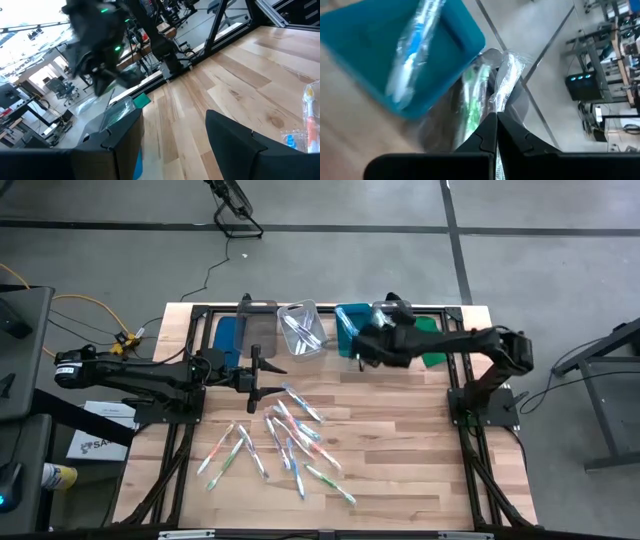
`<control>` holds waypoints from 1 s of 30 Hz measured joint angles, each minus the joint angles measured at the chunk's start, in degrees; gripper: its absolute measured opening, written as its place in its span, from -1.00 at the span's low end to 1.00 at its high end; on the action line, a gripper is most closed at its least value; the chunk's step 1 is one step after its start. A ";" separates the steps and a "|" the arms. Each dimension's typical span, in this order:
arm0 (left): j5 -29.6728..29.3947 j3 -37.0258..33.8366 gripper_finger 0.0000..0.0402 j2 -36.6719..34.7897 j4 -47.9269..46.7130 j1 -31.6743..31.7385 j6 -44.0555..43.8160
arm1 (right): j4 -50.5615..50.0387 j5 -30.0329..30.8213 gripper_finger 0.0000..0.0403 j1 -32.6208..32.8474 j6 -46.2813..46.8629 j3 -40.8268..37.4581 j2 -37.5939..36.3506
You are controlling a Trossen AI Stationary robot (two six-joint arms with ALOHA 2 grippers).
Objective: Pick & Place Toothbrushes
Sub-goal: Put the green toothbrush into the right black bin
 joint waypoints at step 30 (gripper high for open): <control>0.11 -0.07 0.05 0.00 -0.43 0.00 0.17 | 44.90 -22.98 -0.99 -24.66 -27.41 -21.47 -0.08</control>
